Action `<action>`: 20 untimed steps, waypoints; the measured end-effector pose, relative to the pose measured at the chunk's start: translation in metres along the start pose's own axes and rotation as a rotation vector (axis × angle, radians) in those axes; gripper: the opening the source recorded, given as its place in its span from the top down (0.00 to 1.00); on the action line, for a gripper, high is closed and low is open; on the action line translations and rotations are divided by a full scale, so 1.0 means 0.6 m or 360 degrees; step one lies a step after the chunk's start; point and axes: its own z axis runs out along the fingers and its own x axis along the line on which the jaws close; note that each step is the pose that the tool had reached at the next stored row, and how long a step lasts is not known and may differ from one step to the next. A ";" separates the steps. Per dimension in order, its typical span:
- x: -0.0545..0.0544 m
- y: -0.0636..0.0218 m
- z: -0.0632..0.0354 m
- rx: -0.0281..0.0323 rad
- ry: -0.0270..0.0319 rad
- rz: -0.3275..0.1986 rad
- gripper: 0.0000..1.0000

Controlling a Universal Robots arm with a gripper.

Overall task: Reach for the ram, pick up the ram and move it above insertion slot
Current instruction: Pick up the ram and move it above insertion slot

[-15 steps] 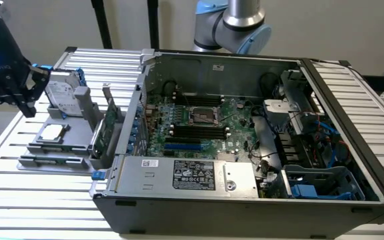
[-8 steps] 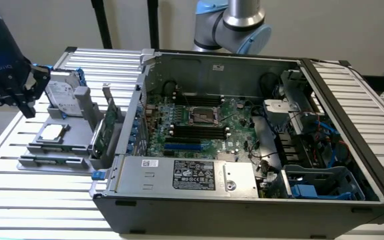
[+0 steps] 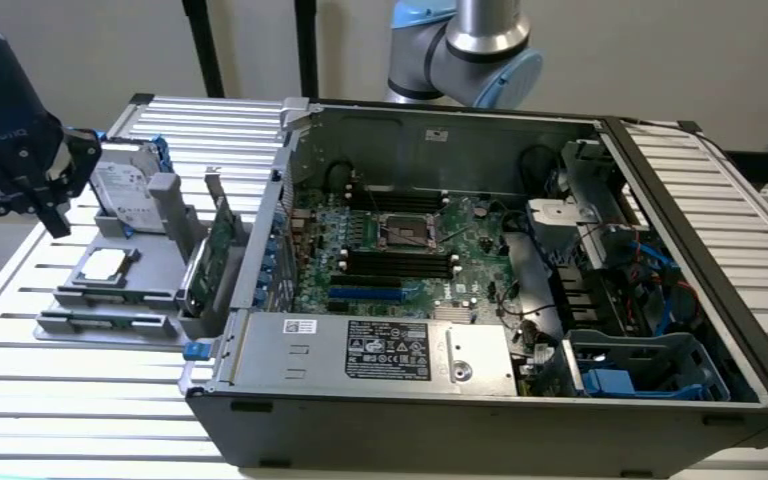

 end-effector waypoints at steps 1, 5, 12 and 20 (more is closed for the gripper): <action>0.000 0.000 0.000 0.00004 0.00013 -0.0029 0.89; 0.000 0.000 0.001 0.00021 0.00058 -0.0145 0.89; 0.000 0.000 0.003 0.00050 0.00139 -0.0348 0.89; 0.000 0.000 0.006 0.00106 0.00206 -0.0580 0.89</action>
